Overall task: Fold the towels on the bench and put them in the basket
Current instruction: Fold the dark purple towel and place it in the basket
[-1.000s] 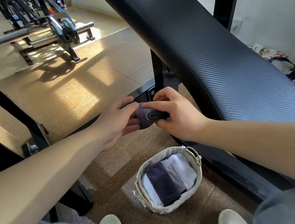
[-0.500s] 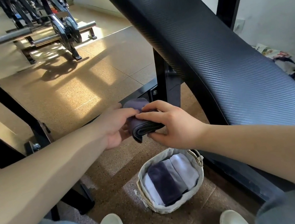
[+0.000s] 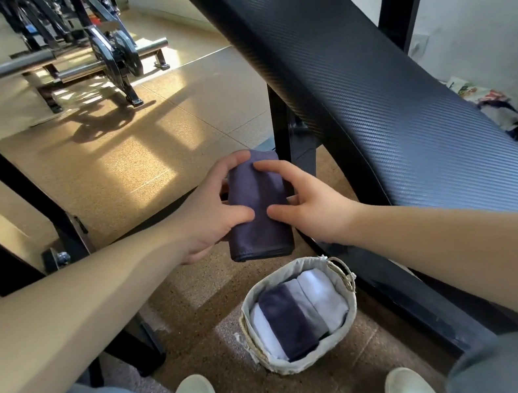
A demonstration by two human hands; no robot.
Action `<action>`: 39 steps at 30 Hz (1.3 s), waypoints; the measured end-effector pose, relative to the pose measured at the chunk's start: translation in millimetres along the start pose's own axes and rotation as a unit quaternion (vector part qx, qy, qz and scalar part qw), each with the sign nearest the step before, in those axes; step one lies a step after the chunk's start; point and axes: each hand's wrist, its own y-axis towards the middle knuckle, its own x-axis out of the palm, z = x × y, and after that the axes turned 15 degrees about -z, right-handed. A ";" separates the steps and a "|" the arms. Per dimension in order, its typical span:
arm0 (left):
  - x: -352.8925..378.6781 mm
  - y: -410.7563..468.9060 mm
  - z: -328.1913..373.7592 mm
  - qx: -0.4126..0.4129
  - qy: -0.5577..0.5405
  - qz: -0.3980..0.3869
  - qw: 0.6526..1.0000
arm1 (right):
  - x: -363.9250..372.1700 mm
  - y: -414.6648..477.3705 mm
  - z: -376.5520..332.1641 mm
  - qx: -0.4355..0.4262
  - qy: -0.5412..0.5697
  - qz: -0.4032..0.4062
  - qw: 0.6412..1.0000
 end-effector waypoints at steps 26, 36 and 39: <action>28.8 -8.7 -11.0 0.033 -0.043 0.013 0.998 | 6.6 -37.3 -18.8 0.034 -0.034 -0.011 0.999; 64.8 21.3 -85.4 -0.013 -0.018 0.024 0.999 | 22.9 -54.9 51.8 0.127 0.035 0.012 0.991; 73.3 28.7 -118.4 -0.071 -0.010 0.043 0.996 | 28.0 -60.6 80.0 0.174 0.014 -0.007 0.985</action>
